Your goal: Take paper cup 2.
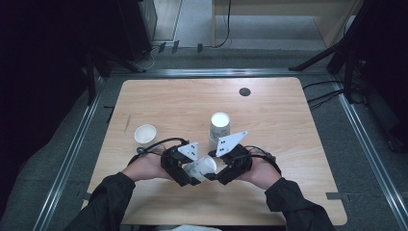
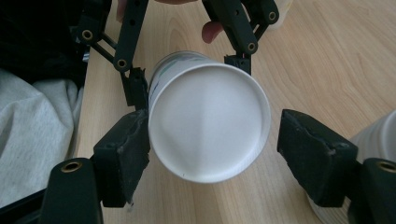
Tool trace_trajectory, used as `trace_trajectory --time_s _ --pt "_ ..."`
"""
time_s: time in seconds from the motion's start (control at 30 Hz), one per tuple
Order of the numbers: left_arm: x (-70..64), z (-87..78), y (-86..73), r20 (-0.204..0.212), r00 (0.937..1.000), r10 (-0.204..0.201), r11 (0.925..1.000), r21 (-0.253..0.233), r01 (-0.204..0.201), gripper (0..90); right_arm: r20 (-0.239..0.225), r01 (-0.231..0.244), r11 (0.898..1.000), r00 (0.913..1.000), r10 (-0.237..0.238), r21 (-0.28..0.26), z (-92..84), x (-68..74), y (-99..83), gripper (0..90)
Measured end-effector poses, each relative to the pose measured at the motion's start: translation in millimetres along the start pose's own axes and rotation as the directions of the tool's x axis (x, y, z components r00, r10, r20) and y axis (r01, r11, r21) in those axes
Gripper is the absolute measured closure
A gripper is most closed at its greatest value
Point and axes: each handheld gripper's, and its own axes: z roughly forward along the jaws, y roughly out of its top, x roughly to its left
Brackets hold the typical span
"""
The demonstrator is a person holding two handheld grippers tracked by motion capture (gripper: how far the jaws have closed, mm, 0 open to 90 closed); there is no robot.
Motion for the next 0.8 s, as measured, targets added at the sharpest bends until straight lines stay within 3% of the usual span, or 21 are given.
trace_trajectory --time_s 0.13,0.27,0.4,0.53,0.7,0.8 --pt "-1.5 2.1 1.4 -0.001 1.0000 0.008 1.0000 0.002 -0.008 28.8 -0.014 0.013 1.000 0.9998 -0.013 0.006 4.8 0.4 0.4 26.5" --pt "-2.5 3.1 1.8 -0.005 0.9999 0.016 0.9999 0.003 -0.016 28.7 -0.039 0.026 0.999 0.9990 -0.024 0.036 9.4 2.5 0.5 33.2" --pt "-2.8 1.1 1.4 -0.007 0.9996 0.028 0.9993 -0.022 -0.029 27.5 -0.040 0.039 0.999 0.9985 -0.037 0.038 6.5 2.8 1.7 34.7" --pt "-0.9 -0.2 0.8 -0.005 1.0000 0.003 0.9989 -0.047 -0.003 18.4 -0.036 0.026 0.999 0.9990 -0.025 0.034 2.6 2.6 3.1 34.9" --pt "-0.4 -2.5 0.6 -0.031 0.9995 -0.009 0.9984 -0.055 0.007 12.7 -0.036 0.008 1.000 0.9993 -0.008 0.016 -2.0 1.0 3.0 34.9" --pt "-0.5 -6.5 0.4 -0.042 0.9990 -0.017 0.9961 -0.087 0.013 11.4 -0.036 0.002 1.000 0.9994 -0.001 0.014 -5.2 0.2 2.7 35.0"
